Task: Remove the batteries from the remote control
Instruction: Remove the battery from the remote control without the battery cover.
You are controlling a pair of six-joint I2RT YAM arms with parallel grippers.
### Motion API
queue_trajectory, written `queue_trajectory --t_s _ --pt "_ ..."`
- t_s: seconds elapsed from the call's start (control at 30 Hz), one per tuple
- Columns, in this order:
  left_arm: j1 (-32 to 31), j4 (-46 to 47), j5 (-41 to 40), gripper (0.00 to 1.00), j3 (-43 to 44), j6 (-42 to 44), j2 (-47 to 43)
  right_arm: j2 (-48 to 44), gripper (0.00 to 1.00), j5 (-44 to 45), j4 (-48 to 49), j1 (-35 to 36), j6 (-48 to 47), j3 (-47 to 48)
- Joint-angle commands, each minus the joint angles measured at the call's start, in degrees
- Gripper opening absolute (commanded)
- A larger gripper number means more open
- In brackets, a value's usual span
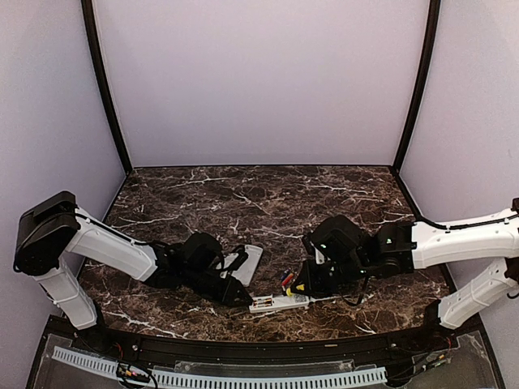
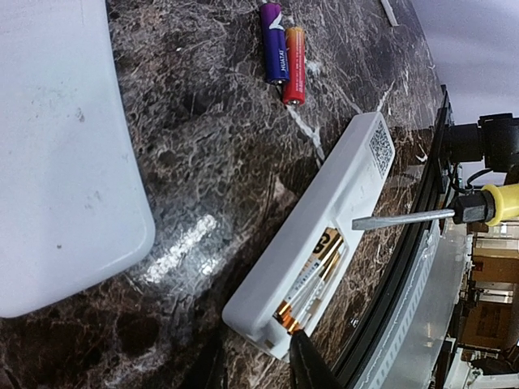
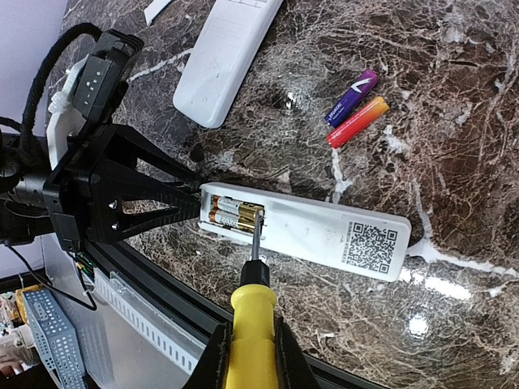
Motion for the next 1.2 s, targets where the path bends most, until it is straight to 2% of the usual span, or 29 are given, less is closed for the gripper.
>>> queue_trajectory --t_s 0.0,1.17 --pt "-0.34 -0.2 0.45 0.25 0.47 0.16 -0.4 1.0 0.0 1.16 -0.42 0.7 -0.54 2.11" --pt "-0.42 0.55 1.38 0.13 1.0 0.14 1.76 5.09 0.0 0.73 -2.42 1.3 -0.11 3.68"
